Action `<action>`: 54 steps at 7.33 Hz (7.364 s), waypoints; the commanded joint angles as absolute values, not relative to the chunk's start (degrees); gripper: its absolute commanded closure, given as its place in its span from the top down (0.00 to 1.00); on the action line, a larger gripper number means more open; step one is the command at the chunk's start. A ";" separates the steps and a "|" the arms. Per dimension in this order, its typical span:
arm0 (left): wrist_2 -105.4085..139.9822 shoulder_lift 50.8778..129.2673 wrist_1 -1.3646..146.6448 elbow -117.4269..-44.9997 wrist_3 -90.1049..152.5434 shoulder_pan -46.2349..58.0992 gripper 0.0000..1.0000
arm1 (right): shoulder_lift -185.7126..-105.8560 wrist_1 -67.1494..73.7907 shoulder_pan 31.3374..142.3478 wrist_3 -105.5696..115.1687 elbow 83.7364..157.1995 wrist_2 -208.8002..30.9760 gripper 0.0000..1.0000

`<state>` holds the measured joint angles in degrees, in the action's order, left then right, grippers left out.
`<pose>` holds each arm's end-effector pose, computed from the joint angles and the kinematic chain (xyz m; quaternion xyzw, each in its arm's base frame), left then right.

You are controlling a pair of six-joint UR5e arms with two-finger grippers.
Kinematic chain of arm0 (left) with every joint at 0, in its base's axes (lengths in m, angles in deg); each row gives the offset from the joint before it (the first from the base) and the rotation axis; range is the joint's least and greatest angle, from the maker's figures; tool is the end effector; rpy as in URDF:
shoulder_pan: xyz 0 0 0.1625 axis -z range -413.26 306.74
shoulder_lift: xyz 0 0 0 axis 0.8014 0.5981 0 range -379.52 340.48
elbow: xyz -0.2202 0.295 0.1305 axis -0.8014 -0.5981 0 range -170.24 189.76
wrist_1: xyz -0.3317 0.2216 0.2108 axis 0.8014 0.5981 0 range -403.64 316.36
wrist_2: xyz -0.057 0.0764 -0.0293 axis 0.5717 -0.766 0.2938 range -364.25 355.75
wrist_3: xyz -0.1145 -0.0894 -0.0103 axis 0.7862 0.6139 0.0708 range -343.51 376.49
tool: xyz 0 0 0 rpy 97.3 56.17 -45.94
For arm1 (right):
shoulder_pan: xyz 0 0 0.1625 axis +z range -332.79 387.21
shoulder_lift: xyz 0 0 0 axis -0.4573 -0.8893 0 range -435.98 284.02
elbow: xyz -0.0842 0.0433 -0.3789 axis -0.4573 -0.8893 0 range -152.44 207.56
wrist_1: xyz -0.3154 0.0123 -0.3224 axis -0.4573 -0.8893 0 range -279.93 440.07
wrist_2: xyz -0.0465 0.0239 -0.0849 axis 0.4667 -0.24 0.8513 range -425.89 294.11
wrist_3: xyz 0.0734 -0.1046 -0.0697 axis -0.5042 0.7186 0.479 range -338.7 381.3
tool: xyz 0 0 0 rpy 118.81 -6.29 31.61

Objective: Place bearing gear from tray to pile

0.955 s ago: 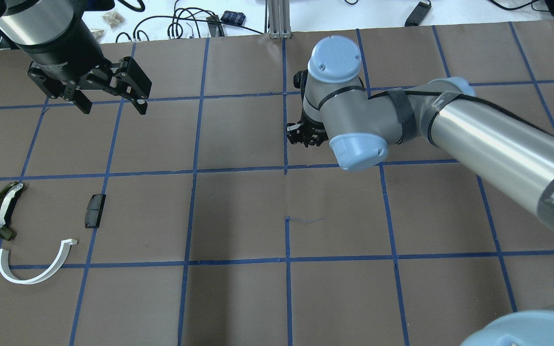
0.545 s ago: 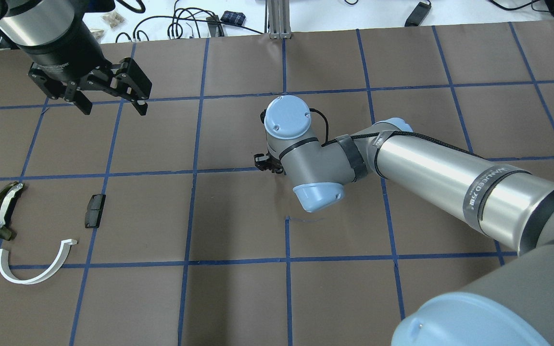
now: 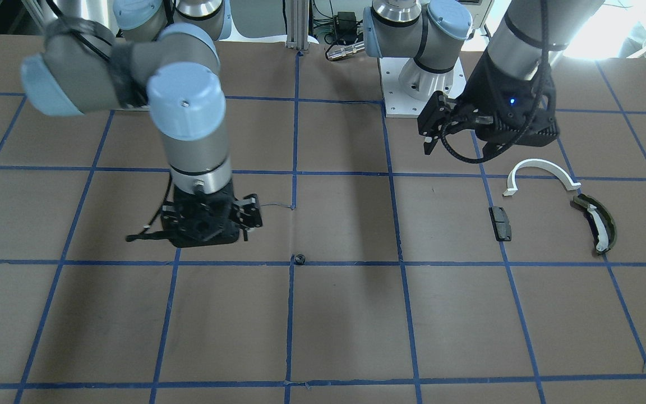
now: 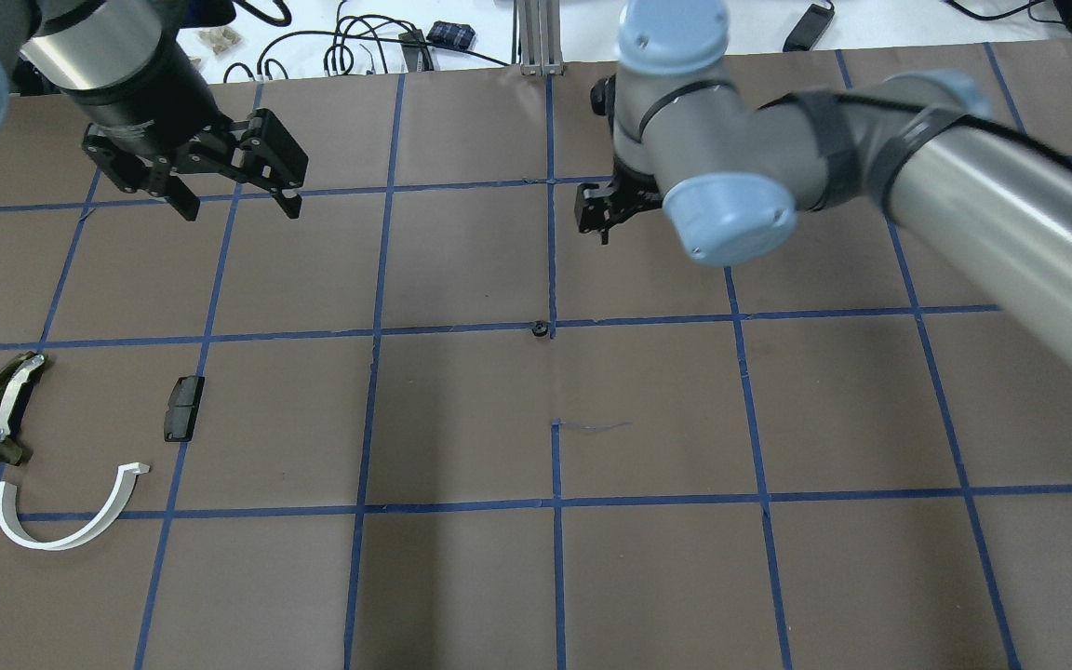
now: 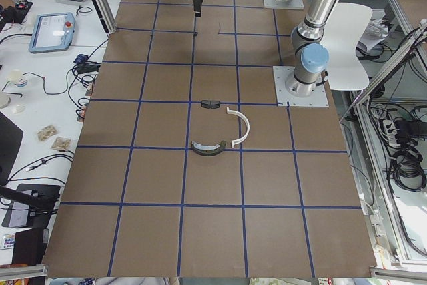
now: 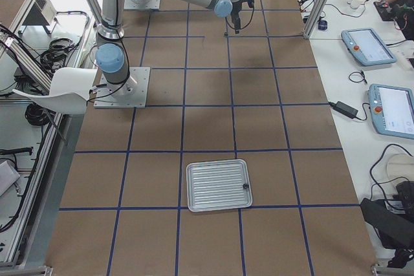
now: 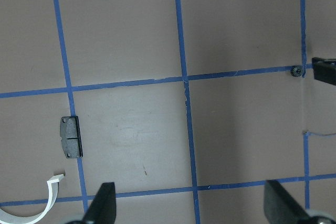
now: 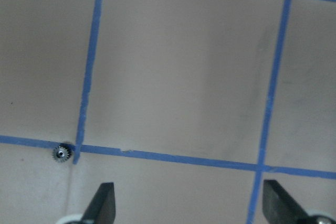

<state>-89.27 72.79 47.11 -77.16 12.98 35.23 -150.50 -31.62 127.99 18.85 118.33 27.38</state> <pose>-0.1315 -0.5502 0.4135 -0.0174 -0.9989 0.0021 0.0434 0.2408 -0.5965 0.2831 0.0711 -0.9959 0.0504 0.0229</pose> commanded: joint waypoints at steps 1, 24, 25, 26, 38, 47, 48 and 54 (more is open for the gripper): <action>-83.17 78.27 36.85 -78.74 17.62 42.57 1.00 | -160.40 -15.61 119.62 24.20 114.49 26.84 1.00; -97.83 89.75 15.60 -94.35 5.43 35.03 0.00 | -120.89 -41.92 64.48 92.49 101.04 19.10 0.72; -98.02 87.29 14.38 -98.14 -3.81 28.19 0.00 | -120.89 -41.92 64.39 92.75 101.12 19.19 0.68; -98.81 85.26 14.37 -99.39 -13.65 20.81 0.00 | -120.89 -41.84 64.21 92.84 101.21 19.10 0.67; -91.22 87.62 6.09 -102.34 -37.93 0.32 0.70 | -132.29 -24.03 74.27 89.60 100.95 18.83 0.01; -79.57 87.53 7.25 -96.87 9.06 32.84 0.77 | -135.67 -36.67 130.08 0.21 111.81 17.78 0.01; -79.74 87.53 7.16 -97.12 12.32 34.96 0.77 | -135.39 -45.00 134.31 -3.71 116.55 17.69 0.02; -79.57 87.88 7.07 -98.00 14.38 36.30 0.77 | -138.70 -49.02 133.57 -0.61 118.57 17.59 1.00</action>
<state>-79.69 87.83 7.09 -97.98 14.07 36.16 -136.29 -54.69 135.16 -3.01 122.54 16.49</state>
